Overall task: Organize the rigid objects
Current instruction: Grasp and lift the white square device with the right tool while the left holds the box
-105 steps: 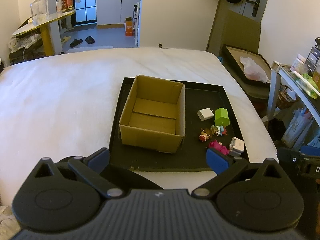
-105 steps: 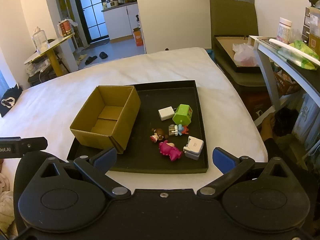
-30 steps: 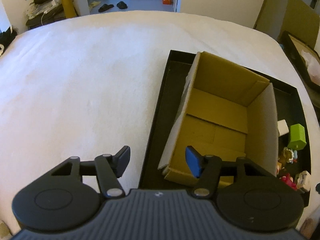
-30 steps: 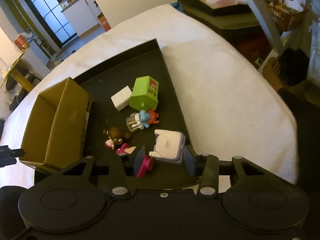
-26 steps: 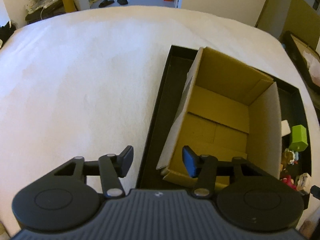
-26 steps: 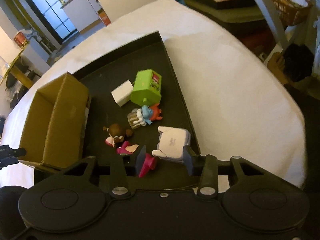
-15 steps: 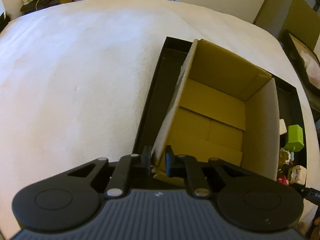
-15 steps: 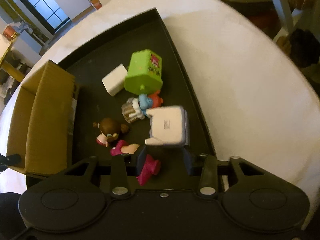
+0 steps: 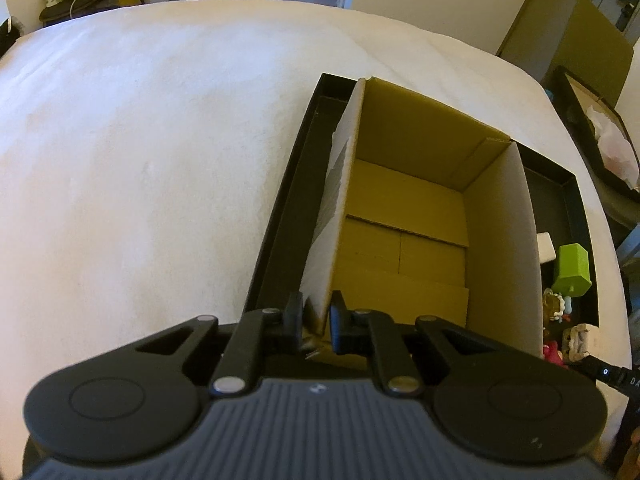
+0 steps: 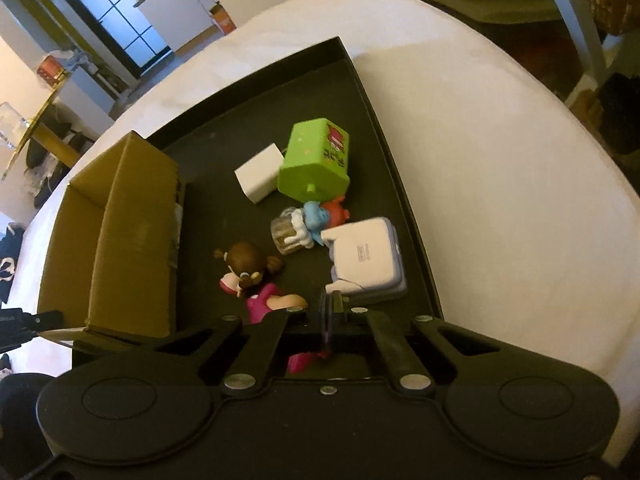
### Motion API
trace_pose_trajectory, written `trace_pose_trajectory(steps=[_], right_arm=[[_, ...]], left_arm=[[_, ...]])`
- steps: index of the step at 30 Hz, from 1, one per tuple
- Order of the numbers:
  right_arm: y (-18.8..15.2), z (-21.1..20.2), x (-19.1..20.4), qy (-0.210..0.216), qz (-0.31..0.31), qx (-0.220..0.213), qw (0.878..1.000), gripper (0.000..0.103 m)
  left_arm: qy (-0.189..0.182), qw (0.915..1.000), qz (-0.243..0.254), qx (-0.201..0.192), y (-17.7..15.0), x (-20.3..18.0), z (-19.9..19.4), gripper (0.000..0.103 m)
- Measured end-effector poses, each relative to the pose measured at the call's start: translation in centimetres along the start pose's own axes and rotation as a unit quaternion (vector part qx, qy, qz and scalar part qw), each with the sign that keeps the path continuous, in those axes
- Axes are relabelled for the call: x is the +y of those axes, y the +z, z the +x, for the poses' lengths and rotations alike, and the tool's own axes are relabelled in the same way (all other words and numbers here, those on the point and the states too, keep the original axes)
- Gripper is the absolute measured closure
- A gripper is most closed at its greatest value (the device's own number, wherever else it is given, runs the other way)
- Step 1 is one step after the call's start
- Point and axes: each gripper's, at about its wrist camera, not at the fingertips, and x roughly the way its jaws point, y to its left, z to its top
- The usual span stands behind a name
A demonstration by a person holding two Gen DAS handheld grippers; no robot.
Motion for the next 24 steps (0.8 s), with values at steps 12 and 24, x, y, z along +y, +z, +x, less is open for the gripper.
trace_pose_trajectory(steps=[12,24], right_arm=[[1.6,0.5,0.7,-0.060,-0.026,-0.011,0.998,0.040],[2.0,3.0,2.3,-0.095,-0.101,0.007,0.990,0.061]], left_arm=[[-0.010,0.9998,-0.015,-0.007,-0.4,0.6,-0.2,0.090],[-0.006,0.9995,-0.015,-0.028,-0.4,0.6,-0.9,0.087]])
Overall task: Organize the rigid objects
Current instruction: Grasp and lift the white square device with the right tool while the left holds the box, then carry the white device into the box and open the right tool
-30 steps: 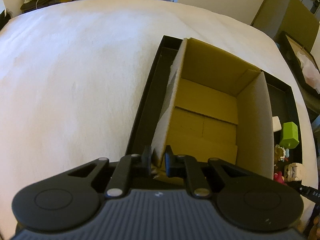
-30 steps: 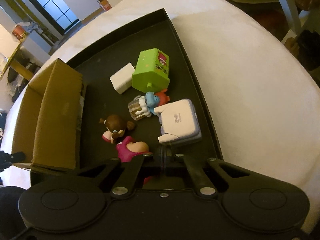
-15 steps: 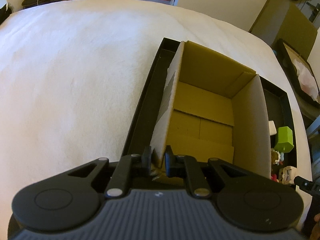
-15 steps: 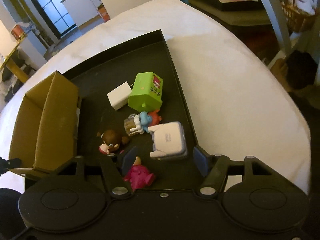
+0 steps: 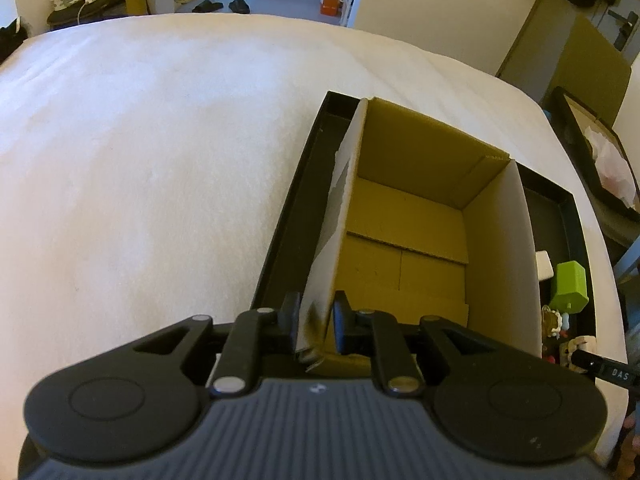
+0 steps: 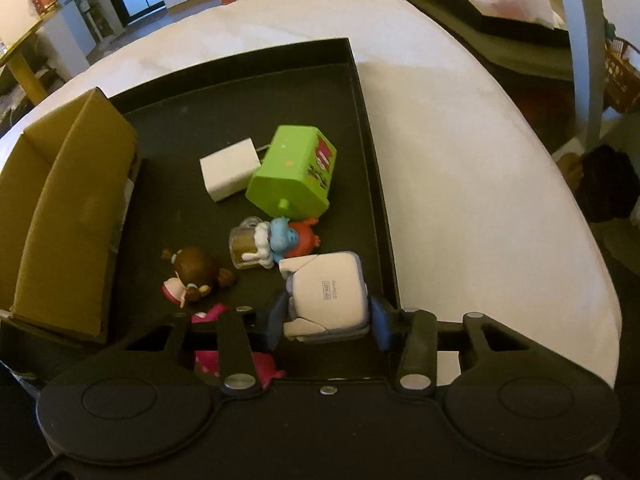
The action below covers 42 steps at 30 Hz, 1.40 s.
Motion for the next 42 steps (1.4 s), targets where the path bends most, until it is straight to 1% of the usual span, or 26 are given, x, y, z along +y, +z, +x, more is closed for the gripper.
trace_pose_trajectory(steps=[3,7,9,14,19,24,30,35,38,42], right_arm=[[0.4,-0.7,0.3,0.001,-0.003,-0.008,1.000,0.061],[1.0,-1.6,0.7,0.002,-0.005,-0.016,1.000,0.061],[1.2,-2.1,1.1,0.000,-0.006,-0.024,1.000,0.061],[2.1,-3.3,2.5,0.010,-0.014,-0.039,0.999,0.061],[2.6,-4.0,4.1,0.011,-0.021,-0.052,0.998,0.061],[3.2,-4.4,5.6,0.013,-0.027,-0.062,0.998,0.061],[3.9,-5.1,7.7,0.019,-0.043,-0.075,0.996,0.061],[4.6,-5.5,9.9,0.028,-0.060,-0.085,0.994,0.061],[4.8,-5.7,11.2,0.037,-0.075,-0.086,0.993,0.061],[4.9,-5.8,13.3,0.048,-0.095,-0.090,0.990,0.061]], left_arm=[[0.002,1.0000,-0.003,-0.003,0.0,0.1,-0.1,0.087],[0.036,0.9989,0.025,-0.017,0.0,-1.0,-0.4,0.087],[0.038,0.9987,0.030,-0.019,0.0,-1.1,-0.4,0.087],[0.047,0.9984,0.029,-0.012,0.4,-1.2,-0.3,0.087],[0.058,0.9967,0.057,0.004,1.0,-1.9,0.2,0.087],[0.062,0.9950,0.070,0.034,0.8,-1.9,1.2,0.087],[0.068,0.9939,0.083,0.024,0.3,-2.2,1.3,0.090],[0.066,0.9948,0.076,0.018,0.2,-1.9,1.2,0.091],[0.056,0.9952,0.079,0.012,0.2,-1.9,1.0,0.091],[0.058,0.9952,0.077,0.016,0.2,-1.8,1.3,0.091]])
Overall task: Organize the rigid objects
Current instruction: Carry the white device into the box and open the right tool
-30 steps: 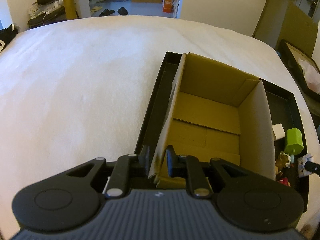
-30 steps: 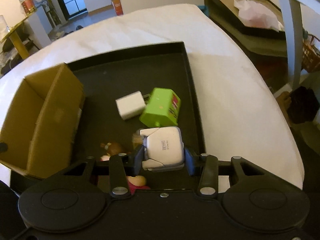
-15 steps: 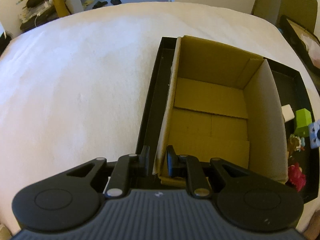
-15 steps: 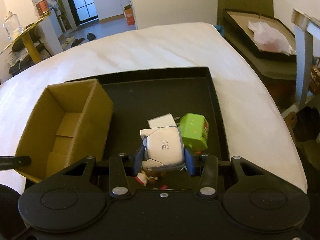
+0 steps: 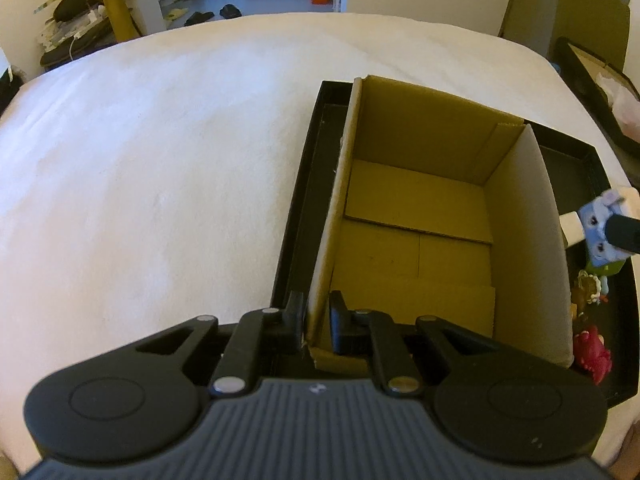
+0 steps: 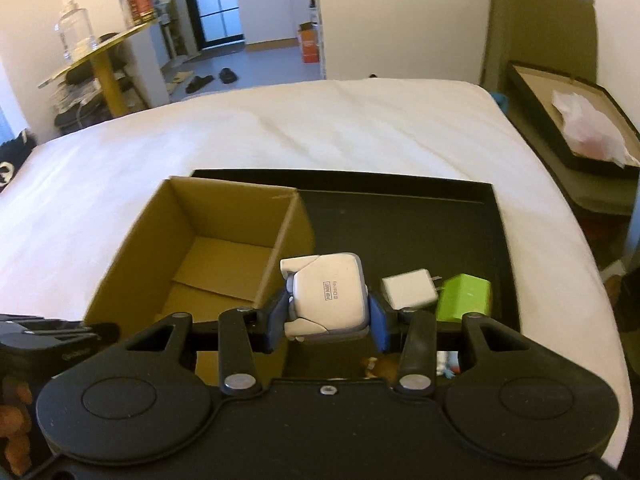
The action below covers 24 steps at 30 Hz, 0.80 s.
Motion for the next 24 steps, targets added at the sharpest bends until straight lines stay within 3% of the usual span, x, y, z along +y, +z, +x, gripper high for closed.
trace_pose_trajectory(steps=[24], right_arm=[[-0.1,2.3,8.2,0.057,-0.065,0.019,0.996,0.061]], left_arm=[[-0.030,0.9991,0.023,-0.020,-0.6,0.0,-0.6,0.090]])
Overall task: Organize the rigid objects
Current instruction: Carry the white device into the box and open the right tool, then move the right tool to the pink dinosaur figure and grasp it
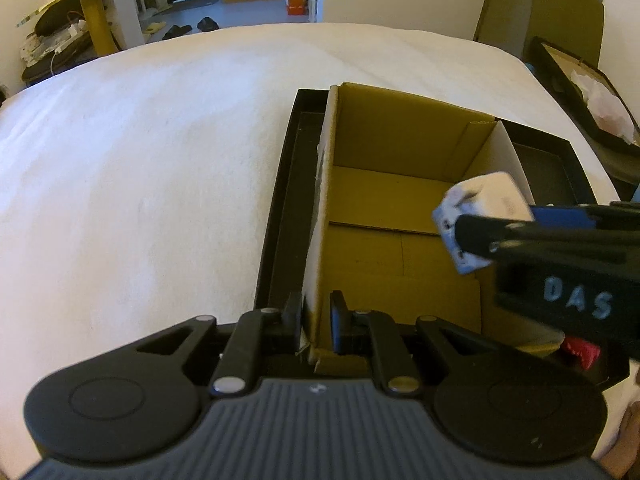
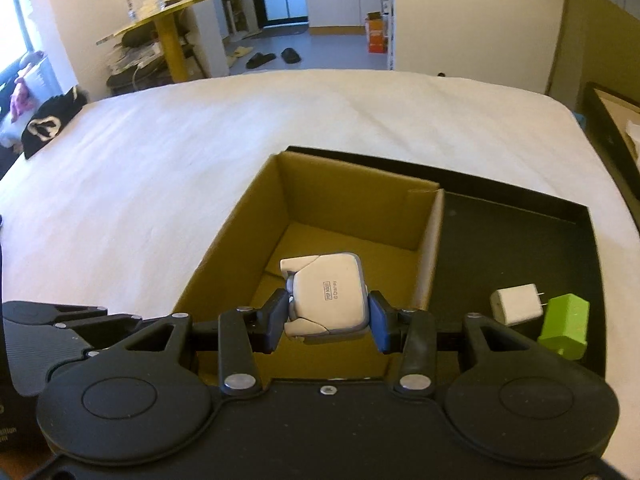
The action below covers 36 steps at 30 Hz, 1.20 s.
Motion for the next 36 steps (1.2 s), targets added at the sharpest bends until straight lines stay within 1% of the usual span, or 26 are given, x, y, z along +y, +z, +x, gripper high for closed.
trace_pose_trajectory(steps=[6,9,10,11,12,13,15,17,19,21,25,28,36], right_arm=[[0.1,0.2,1.2,0.009,-0.008,-0.008,1.000,0.060],[0.1,0.1,1.5,0.020,-0.008,-0.019,1.000,0.059],[0.1,0.0,1.6,0.020,-0.010,-0.026,0.999,0.058],[0.0,-0.2,1.7,0.016,-0.012,-0.031,0.999,0.048],[0.0,-0.3,1.7,0.015,-0.012,-0.033,0.999,0.043],[0.0,-0.5,1.5,0.017,-0.010,-0.034,0.999,0.043],[-0.1,-0.8,1.2,0.018,-0.006,-0.032,0.999,0.043],[-0.3,-1.1,0.6,0.015,0.000,-0.030,0.999,0.043],[-0.6,-1.5,0.1,0.014,0.006,-0.025,1.000,0.042],[-1.0,-2.1,-0.5,0.009,0.010,-0.026,1.000,0.037],[-1.5,-3.1,-1.6,-0.002,0.016,-0.030,0.999,0.037],[-2.0,-3.8,-2.5,-0.018,0.020,-0.033,0.999,0.035],[-3.8,-5.3,-5.6,-0.042,0.049,-0.037,0.997,0.035]], left_arm=[[0.000,1.0000,-0.003,-0.005,-0.2,0.0,-0.3,0.090],[0.001,1.0000,-0.003,-0.005,-0.2,0.0,-0.2,0.090],[0.001,1.0000,-0.003,-0.003,-0.1,0.0,-0.2,0.090],[0.001,1.0000,-0.004,-0.002,-0.1,0.0,-0.1,0.090],[0.003,1.0000,-0.004,-0.002,-0.1,0.0,-0.1,0.090],[0.005,1.0000,-0.005,-0.003,-0.1,0.0,-0.2,0.090],[0.002,1.0000,-0.005,-0.004,-0.1,0.0,-0.3,0.090],[0.009,0.9999,-0.006,-0.003,-0.1,0.0,-0.3,0.088],[0.011,0.9999,-0.005,-0.004,-0.1,-0.1,-0.3,0.088],[0.014,0.9999,-0.001,-0.005,-0.1,-0.2,-0.3,0.088],[0.019,0.9998,0.002,-0.005,-0.2,-0.4,-0.4,0.087],[0.024,0.9997,0.003,-0.009,-0.3,-0.5,-0.6,0.087],[0.039,0.9987,0.006,-0.031,-0.5,-0.9,-1.3,0.087]])
